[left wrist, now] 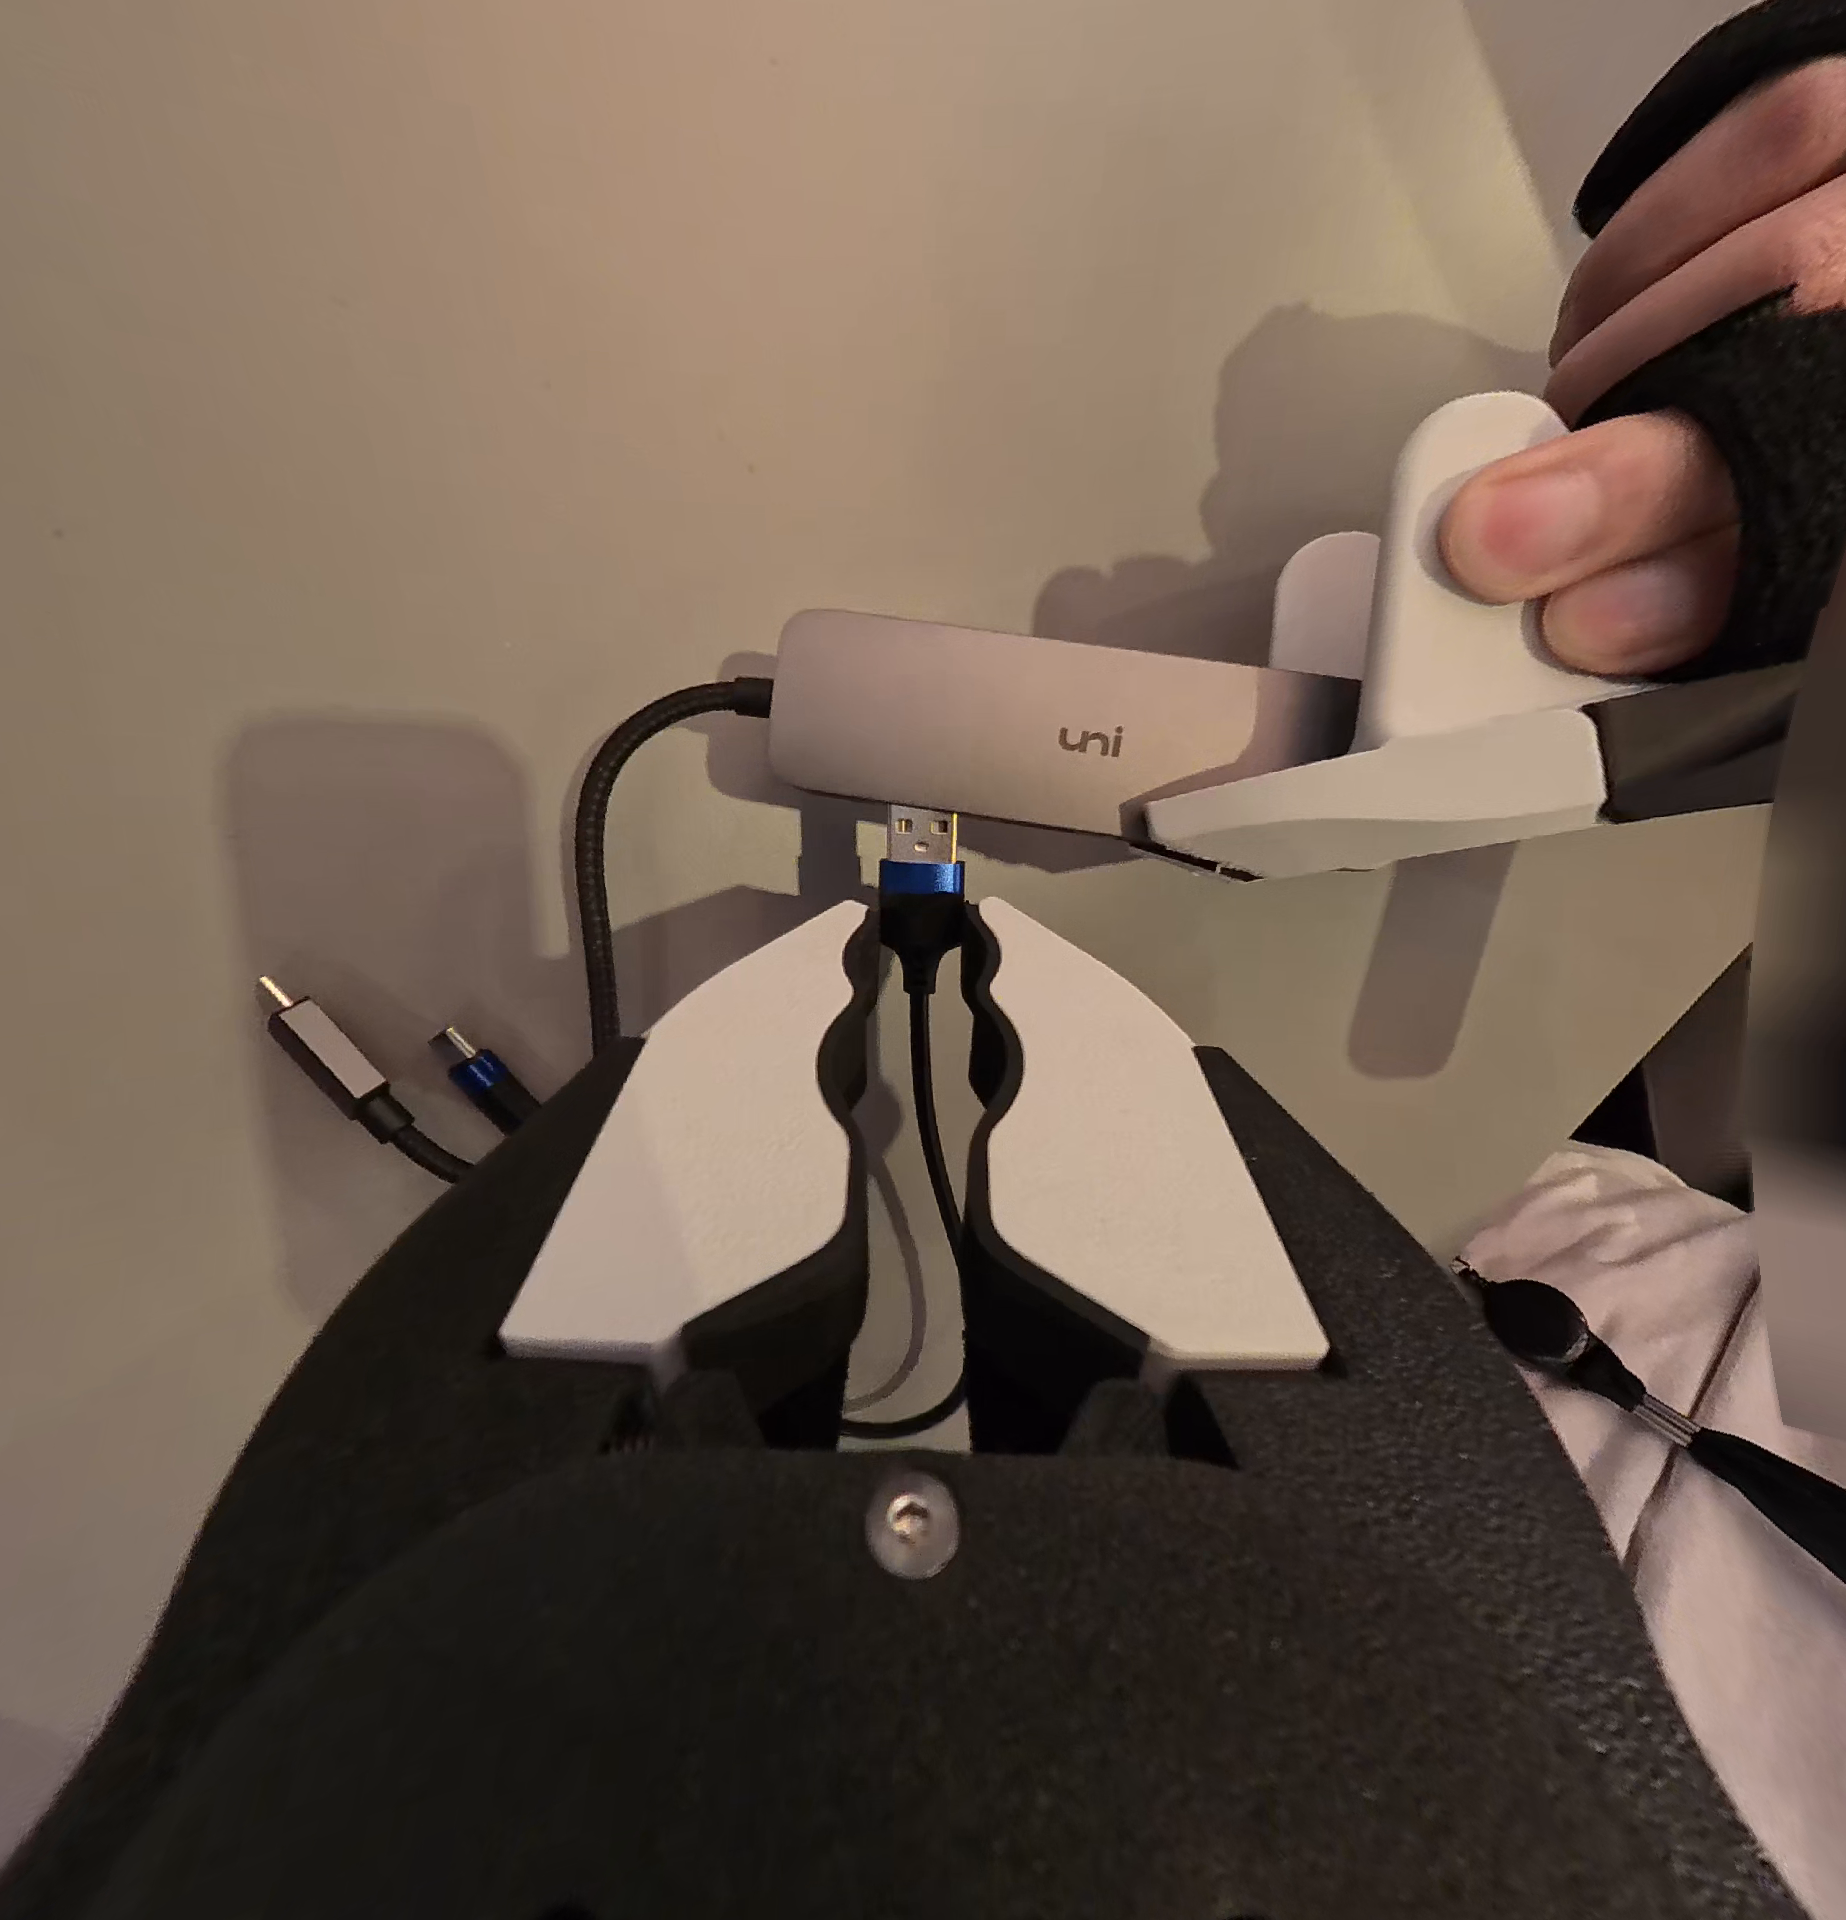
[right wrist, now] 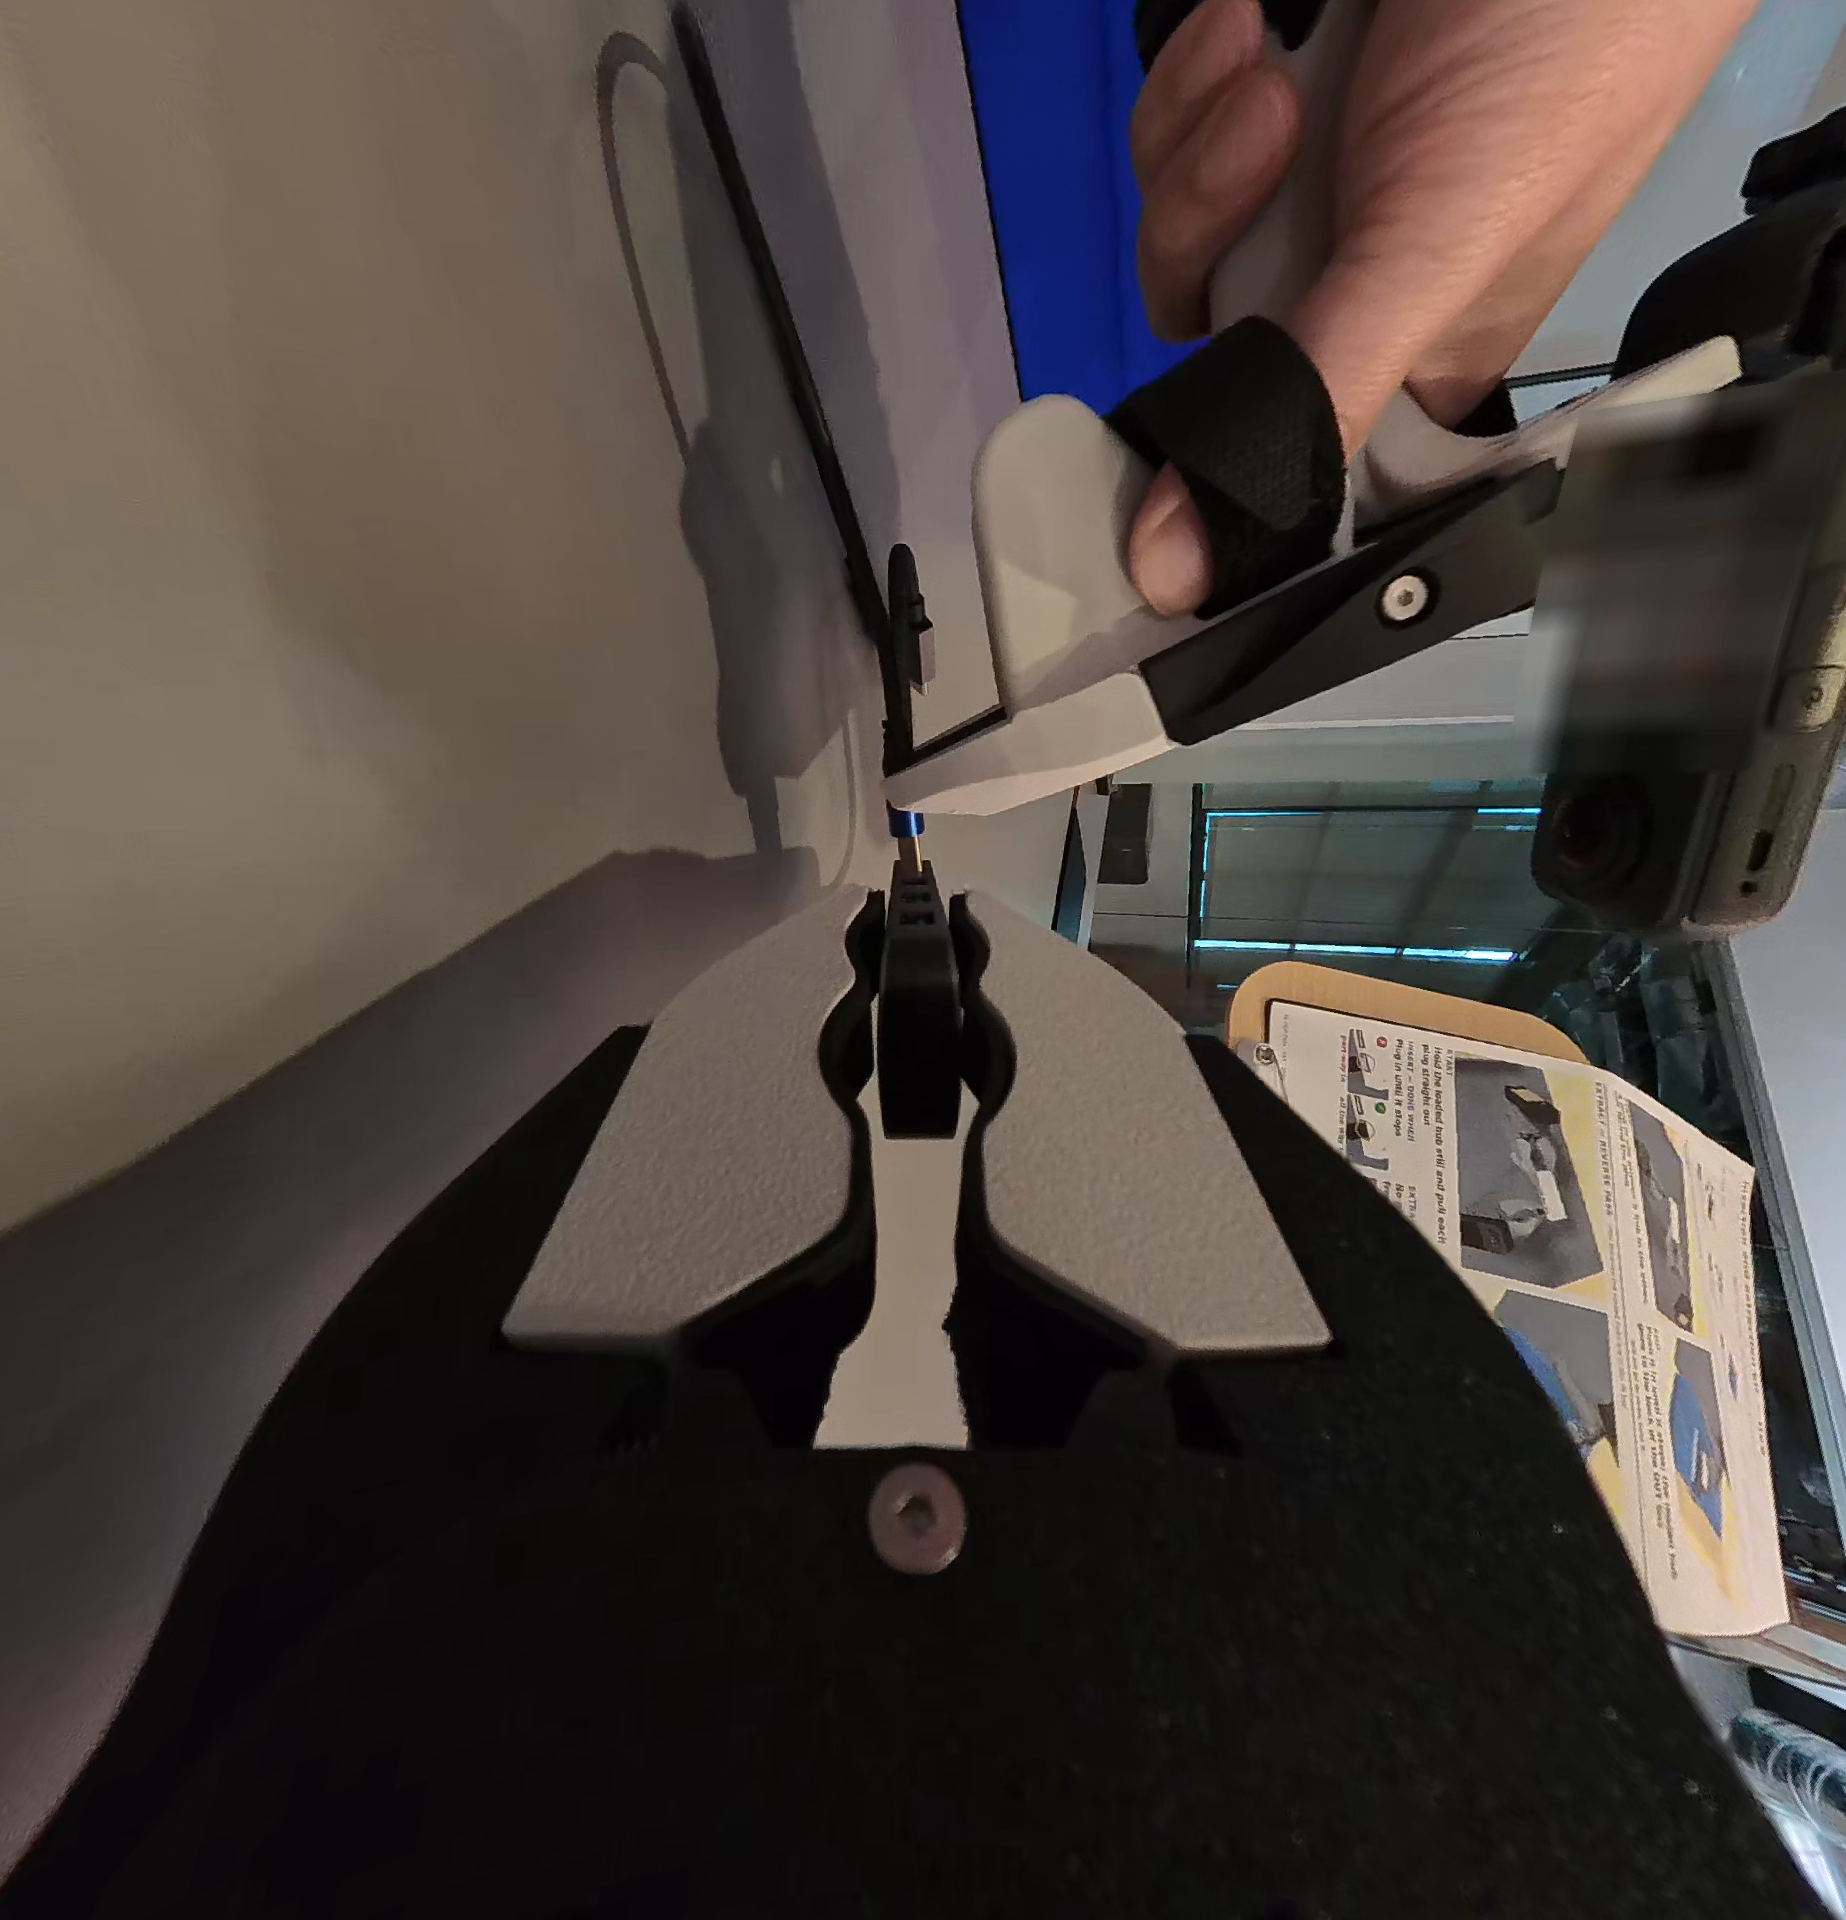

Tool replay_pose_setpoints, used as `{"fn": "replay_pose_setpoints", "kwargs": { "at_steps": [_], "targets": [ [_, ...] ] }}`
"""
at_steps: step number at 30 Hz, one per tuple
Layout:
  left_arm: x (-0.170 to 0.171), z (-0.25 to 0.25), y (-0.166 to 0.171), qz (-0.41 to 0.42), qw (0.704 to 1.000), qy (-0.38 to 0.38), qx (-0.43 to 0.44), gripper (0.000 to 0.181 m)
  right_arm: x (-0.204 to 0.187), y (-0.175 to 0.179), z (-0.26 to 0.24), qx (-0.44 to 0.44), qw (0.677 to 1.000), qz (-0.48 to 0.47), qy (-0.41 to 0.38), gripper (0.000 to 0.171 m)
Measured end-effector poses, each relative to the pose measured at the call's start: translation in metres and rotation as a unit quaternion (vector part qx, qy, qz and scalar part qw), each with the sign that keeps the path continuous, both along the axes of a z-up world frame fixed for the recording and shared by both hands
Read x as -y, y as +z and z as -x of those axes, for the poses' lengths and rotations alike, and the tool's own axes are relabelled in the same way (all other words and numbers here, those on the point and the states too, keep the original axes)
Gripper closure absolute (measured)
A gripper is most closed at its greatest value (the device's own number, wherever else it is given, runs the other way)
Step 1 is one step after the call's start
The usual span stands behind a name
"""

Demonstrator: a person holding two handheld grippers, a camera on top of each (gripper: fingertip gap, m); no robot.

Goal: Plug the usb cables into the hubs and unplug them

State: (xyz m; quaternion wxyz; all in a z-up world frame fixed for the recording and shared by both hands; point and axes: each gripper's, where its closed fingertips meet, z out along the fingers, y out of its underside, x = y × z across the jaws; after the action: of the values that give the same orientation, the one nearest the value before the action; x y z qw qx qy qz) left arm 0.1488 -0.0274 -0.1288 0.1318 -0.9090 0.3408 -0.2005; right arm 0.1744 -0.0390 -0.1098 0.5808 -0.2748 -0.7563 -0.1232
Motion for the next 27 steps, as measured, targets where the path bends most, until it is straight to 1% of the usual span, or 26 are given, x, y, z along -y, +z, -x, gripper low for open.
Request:
{"fn": "replay_pose_setpoints", "kwargs": {
  "at_steps": [6,11,14,21,27],
  "targets": [
    [0.003,0.003,-0.004,0.008,1.000,-0.003,-0.003,0.167,0.002,-0.004,0.000,0.007,1.000,-0.003,0.003,0.160],
    [0.008,0.011,-0.009,0.007,1.000,-0.010,-0.010,0.167,-0.001,-0.001,-0.004,-0.009,1.000,0.013,-0.001,0.160],
    [0.013,0.013,-0.010,0.008,1.000,-0.008,0.012,0.166,-0.003,-0.006,-0.007,-0.008,0.999,0.038,-0.004,0.160],
    [0.006,0.023,0.009,-0.086,0.996,-0.016,0.015,0.167,-0.008,-0.019,-0.008,0.002,0.998,0.060,-0.009,0.160],
    [0.006,0.031,0.028,-0.130,0.991,-0.016,0.003,0.167,-0.011,-0.023,-0.012,-0.016,0.996,0.088,-0.024,0.157]
  ]
}}
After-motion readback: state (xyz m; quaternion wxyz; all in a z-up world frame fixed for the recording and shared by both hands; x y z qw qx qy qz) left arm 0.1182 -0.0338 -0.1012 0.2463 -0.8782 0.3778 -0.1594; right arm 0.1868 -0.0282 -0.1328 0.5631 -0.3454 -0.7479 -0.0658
